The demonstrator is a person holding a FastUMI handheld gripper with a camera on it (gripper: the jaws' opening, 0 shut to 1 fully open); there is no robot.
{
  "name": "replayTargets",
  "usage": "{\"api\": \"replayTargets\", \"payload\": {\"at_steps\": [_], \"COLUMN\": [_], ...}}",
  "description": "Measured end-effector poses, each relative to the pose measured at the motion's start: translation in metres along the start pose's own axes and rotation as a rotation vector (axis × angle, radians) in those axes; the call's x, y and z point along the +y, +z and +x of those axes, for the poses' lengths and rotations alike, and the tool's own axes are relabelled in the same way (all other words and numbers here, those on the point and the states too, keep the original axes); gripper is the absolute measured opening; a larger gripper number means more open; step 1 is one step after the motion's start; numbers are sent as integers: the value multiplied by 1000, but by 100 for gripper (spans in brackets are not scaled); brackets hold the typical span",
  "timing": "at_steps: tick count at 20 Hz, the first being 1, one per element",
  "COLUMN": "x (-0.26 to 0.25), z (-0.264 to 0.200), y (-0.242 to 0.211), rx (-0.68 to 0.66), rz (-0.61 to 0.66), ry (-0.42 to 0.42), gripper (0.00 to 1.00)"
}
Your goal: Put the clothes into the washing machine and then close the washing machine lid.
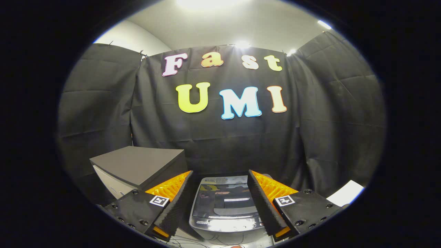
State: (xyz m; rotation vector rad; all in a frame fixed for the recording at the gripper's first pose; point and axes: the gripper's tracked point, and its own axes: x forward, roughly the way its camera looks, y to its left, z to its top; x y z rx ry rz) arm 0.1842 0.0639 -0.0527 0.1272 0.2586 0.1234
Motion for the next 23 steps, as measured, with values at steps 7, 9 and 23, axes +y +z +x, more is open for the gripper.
{"api": "replayTargets", "payload": {"at_steps": [7,9,23], "x": [17,18,26], "z": [-71,-87,-173], "y": [29,31,24], "rx": [-78,-78,-84], "rz": [20,35,24], "ry": [2,-7,-5], "gripper": [96,95,95]}}
